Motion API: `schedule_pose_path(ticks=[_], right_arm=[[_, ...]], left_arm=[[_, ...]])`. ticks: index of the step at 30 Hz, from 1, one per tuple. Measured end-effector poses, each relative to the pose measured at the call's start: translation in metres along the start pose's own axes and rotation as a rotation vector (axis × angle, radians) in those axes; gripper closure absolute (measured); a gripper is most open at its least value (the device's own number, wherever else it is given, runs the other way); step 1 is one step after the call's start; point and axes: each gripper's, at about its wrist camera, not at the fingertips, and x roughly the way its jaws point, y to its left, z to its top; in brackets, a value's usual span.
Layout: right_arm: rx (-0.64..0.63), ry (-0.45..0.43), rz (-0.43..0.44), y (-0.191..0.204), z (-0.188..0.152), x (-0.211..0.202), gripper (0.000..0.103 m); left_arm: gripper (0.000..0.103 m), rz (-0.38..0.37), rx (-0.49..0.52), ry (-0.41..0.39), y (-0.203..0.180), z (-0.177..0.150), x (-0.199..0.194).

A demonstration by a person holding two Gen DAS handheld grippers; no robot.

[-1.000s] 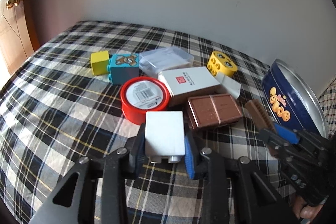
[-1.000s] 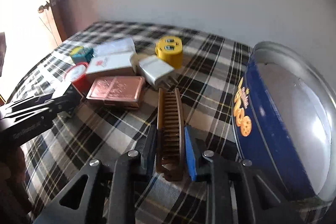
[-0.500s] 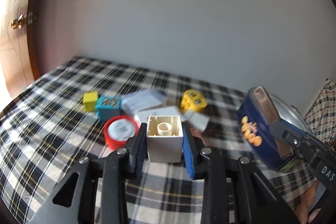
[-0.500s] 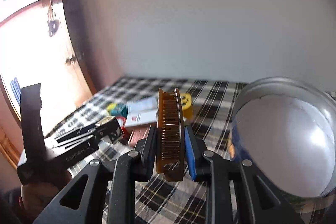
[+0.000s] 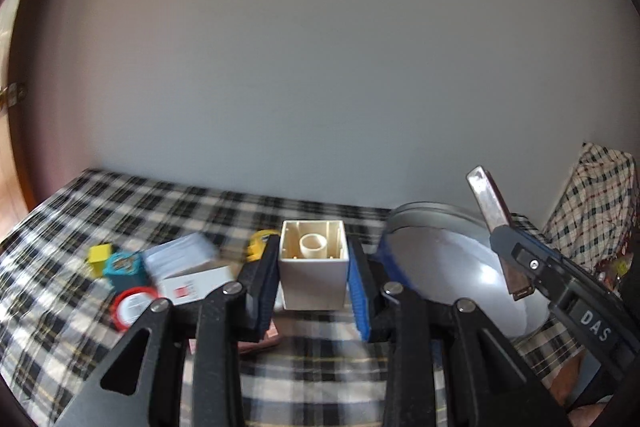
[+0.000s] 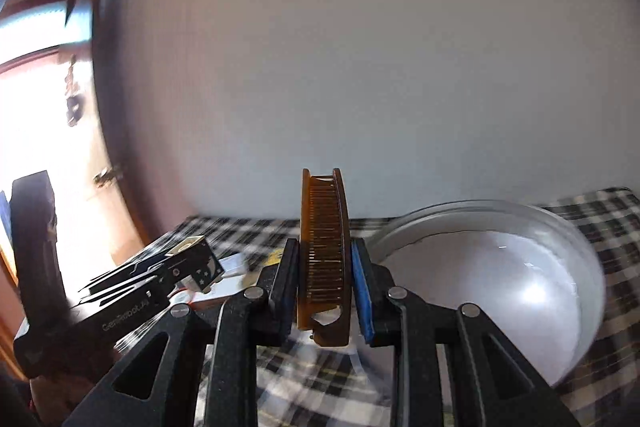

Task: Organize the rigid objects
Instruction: 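Carry the brick and comb over the blue tin and open both tools to drop them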

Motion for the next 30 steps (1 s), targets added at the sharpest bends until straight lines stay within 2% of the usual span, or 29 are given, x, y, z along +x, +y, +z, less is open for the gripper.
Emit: schedule_pose_path(ticks=[6, 11, 18, 24, 30], right_arm=[[0.032, -0.021, -0.095, -0.047, 0.008, -0.01, 0.076], [0.054, -0.021, -0.16, -0.077, 0.011, -0.014, 0.076], [0.012, -0.034, -0.333, -0.101, 0.015, -0.014, 0.076], [0.036, 0.026, -0.409, -0.129, 0.009, -0.008, 0.076], [0.036, 0.064, -0.421, -0.133, 0.004, 0.002, 0.076]], left_arm=[[0.073, -0.057, 0.05, -0.008, -0.046, 0.006, 0.017], [0.073, -0.107, 0.055, -0.004, -0.074, 0.009, 0.03], [0.073, -0.151, 0.121, 0.013, -0.124, -0.002, 0.051], [0.073, -0.157, 0.152, 0.056, -0.141, -0.019, 0.072], [0.073, -0.148, 0.189, 0.064, -0.141, -0.025, 0.079]])
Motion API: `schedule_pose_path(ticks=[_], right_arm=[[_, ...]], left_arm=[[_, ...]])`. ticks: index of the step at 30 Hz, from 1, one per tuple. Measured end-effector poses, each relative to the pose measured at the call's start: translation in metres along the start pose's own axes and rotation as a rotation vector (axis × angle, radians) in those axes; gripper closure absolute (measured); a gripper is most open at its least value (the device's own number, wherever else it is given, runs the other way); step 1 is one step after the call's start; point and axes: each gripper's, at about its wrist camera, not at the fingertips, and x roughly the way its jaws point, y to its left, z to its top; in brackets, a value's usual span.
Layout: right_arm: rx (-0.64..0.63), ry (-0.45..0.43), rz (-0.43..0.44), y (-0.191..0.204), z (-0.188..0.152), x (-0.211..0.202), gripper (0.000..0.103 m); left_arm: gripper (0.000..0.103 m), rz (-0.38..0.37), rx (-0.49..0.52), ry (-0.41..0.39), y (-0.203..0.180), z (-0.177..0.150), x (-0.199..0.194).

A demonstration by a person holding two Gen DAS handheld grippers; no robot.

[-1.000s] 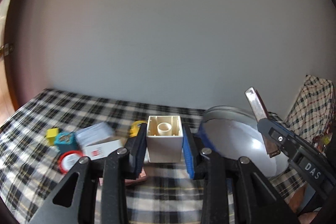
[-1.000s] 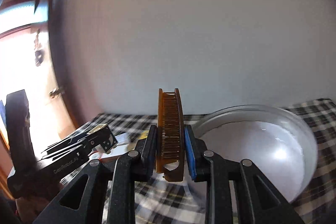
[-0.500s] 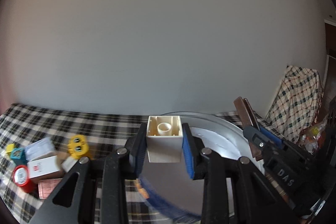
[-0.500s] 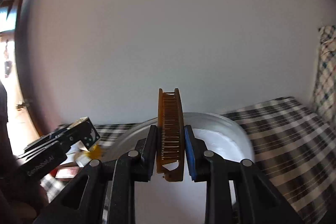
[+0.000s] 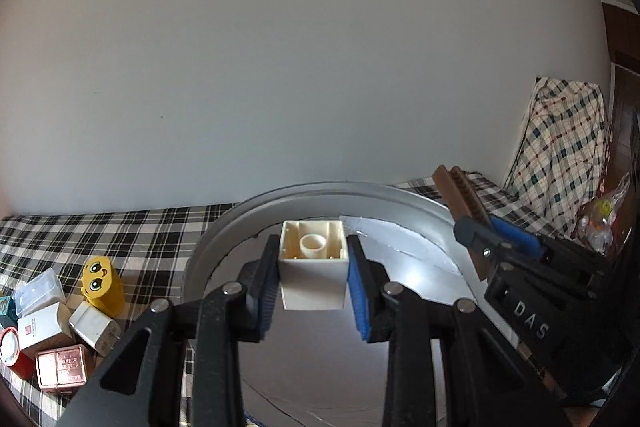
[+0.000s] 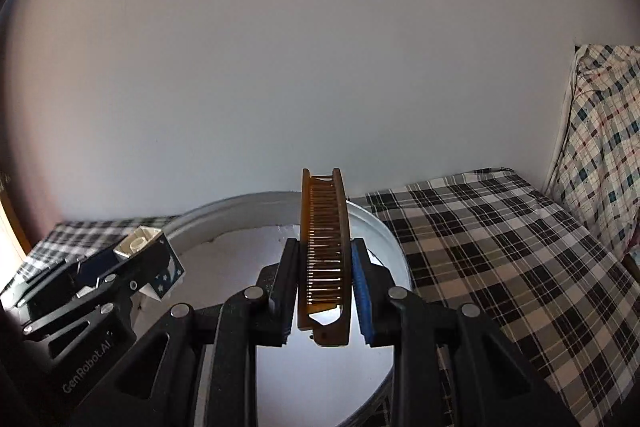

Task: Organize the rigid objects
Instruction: 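Carry the brick and comb over the blue tin and open both tools to drop them, then withdraw both tools from the tin back toward the remaining objects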

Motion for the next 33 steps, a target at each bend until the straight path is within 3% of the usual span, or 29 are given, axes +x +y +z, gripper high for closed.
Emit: schedule_pose_path(ticks=[7, 13, 14, 15, 16, 17, 18, 20, 24, 33], right_arm=[[-0.02, 0.051, -0.005, 0.015, -0.008, 0.003, 0.075], [-0.005, 0.072, 0.002, 0.013, -0.013, 0.009, 0.075], [-0.001, 0.074, 0.003, 0.013, -0.013, 0.009, 0.071], [0.003, 0.073, 0.001, 0.013, -0.013, 0.008, 0.067], [0.007, 0.066, -0.003, 0.012, -0.013, 0.007, 0.056], [0.014, 0.042, -0.024, 0.011, -0.012, 0.003, 0.05], [0.017, 0.017, -0.044, 0.009, -0.012, 0.0, 0.048], [0.038, -0.04, -0.053, 0.004, -0.008, -0.01, 0.028], [0.079, -0.143, -0.088, -0.004, -0.006, -0.027, 0.024], [0.045, -0.211, -0.142, 0.002, -0.008, -0.032, 0.024]], left_arm=[[0.073, 0.014, 0.016, 0.049, -0.002, -0.006, 0.015], [0.072, 0.04, 0.067, 0.045, -0.01, -0.014, 0.016], [0.071, 0.036, 0.064, 0.045, -0.01, -0.015, 0.016], [0.066, 0.031, 0.064, 0.043, -0.01, -0.015, 0.014], [0.061, 0.047, 0.063, 0.036, -0.01, -0.015, 0.012], [0.044, 0.065, 0.061, 0.027, -0.008, -0.015, 0.009], [0.019, 0.083, 0.048, 0.016, -0.005, -0.015, 0.005], [0.0, 0.092, 0.011, -0.01, 0.002, -0.014, -0.002], [0.0, 0.109, -0.041, -0.057, 0.016, -0.012, -0.016], [0.0, 0.149, -0.023, -0.06, 0.022, -0.018, -0.013]])
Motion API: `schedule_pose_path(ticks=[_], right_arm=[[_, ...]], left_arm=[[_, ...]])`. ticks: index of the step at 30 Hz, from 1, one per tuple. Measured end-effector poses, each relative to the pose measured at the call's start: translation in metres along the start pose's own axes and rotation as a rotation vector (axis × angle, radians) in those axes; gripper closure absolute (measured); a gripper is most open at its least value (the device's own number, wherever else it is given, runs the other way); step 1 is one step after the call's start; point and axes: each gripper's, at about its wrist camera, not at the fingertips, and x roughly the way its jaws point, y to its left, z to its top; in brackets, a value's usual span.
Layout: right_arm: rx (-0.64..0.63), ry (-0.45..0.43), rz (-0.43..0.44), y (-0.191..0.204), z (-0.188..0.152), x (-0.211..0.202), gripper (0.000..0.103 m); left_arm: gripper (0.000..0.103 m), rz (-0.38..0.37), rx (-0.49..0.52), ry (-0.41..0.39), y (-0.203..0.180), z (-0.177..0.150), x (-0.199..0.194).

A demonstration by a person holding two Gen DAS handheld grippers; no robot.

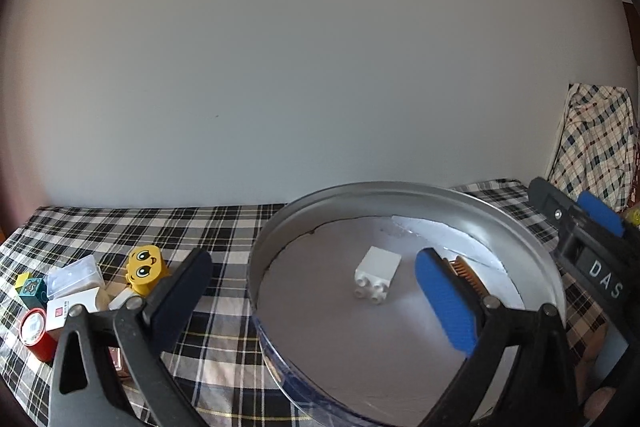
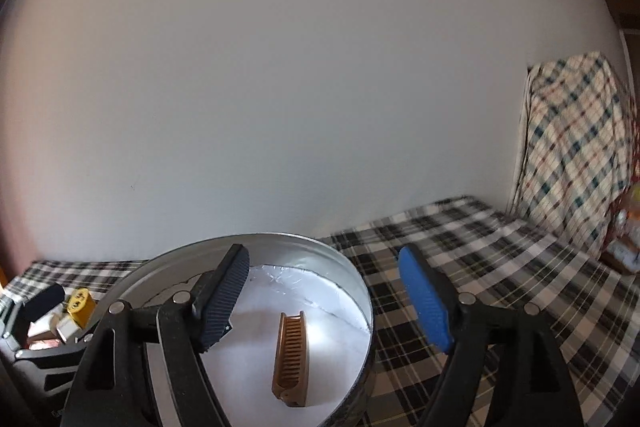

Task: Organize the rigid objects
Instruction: 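Withdraw both tools from the tin back toward the remaining objects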

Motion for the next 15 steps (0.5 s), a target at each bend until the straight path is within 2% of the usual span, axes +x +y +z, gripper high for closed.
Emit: schedule_pose_path(ticks=[3, 5, 8, 15], right_arm=[[-0.045, -0.076, -0.034, 0.009, -0.002, -0.012, 0.023], [-0.075, -0.123, -0.059, 0.015, -0.004, -0.02, 0.013], [-0.087, -0.155, -0.062, 0.02, -0.003, -0.028, 0.013], [-0.082, -0.134, -0.05, 0.021, -0.002, -0.027, 0.013]], left_arm=[[0.0, 0.01, 0.009, -0.007, -0.001, -0.002, 0.0], [0.001, 0.02, 0.015, -0.016, -0.002, -0.002, -0.001], [0.0, 0.046, 0.021, -0.041, -0.002, -0.002, -0.005], [0.0, 0.059, 0.024, -0.056, -0.001, -0.001, -0.007]])
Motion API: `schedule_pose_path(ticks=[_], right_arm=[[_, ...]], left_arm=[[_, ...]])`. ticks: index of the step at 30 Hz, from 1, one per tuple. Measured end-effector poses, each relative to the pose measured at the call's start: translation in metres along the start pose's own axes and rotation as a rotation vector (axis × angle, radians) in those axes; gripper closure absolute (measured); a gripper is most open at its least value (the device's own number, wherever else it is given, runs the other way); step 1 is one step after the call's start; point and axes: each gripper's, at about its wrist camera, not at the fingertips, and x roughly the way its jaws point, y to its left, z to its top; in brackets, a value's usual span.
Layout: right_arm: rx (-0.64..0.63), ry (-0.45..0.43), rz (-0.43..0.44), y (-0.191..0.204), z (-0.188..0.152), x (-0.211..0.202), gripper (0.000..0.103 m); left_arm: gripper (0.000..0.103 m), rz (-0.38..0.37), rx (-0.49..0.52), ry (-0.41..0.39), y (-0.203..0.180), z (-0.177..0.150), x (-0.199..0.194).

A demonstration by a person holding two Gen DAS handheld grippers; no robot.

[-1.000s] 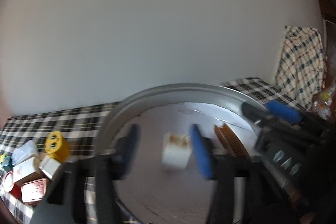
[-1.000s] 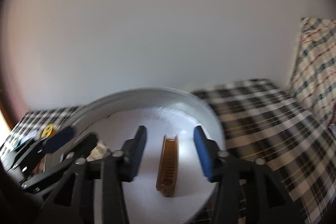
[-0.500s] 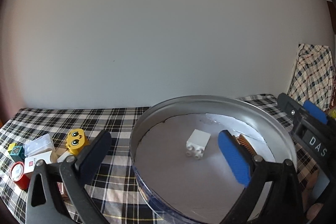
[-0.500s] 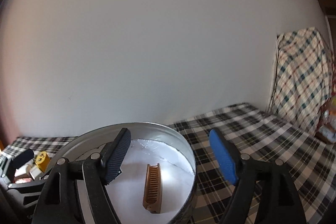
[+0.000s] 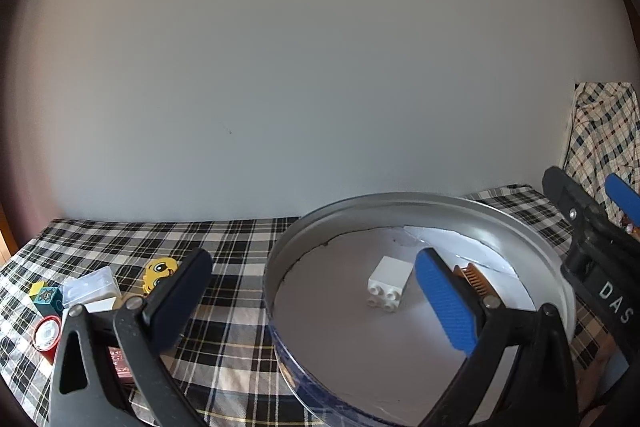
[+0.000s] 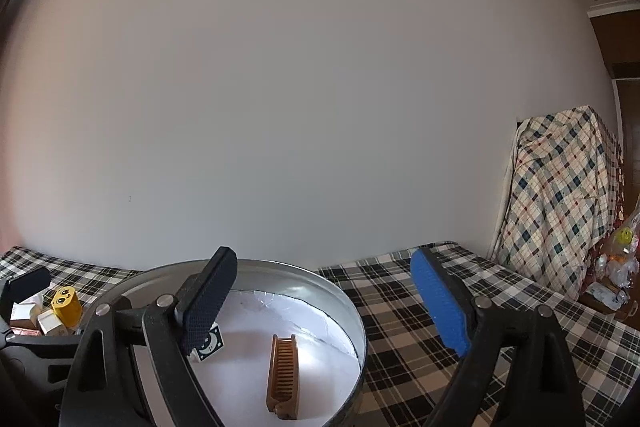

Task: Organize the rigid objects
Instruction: 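Withdraw both tools from the tin back toward the remaining objects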

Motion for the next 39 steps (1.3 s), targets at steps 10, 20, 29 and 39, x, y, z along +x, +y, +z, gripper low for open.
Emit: schedule_pose_path(ticks=[10, 20, 29, 39], right_arm=[[0.024, 0.005, 0.02, -0.005, 0.0, 0.002, 0.012], [0.025, -0.005, 0.038, 0.006, -0.002, -0.01, 0.013], [0.037, 0.01, 0.043, 0.02, -0.005, -0.024, 0.013], [-0.002, 0.124, 0.224, 0.102, -0.015, -0.037, 0.013]], left_arm=[[0.0, -0.014, 0.009, -0.007, 0.003, -0.001, -0.003], [0.0, 0.013, -0.002, 0.002, 0.036, -0.007, -0.015], [0.0, 0.037, -0.014, 0.028, 0.093, -0.015, -0.026], [0.0, 0.126, -0.097, 0.095, 0.191, -0.025, -0.03]])
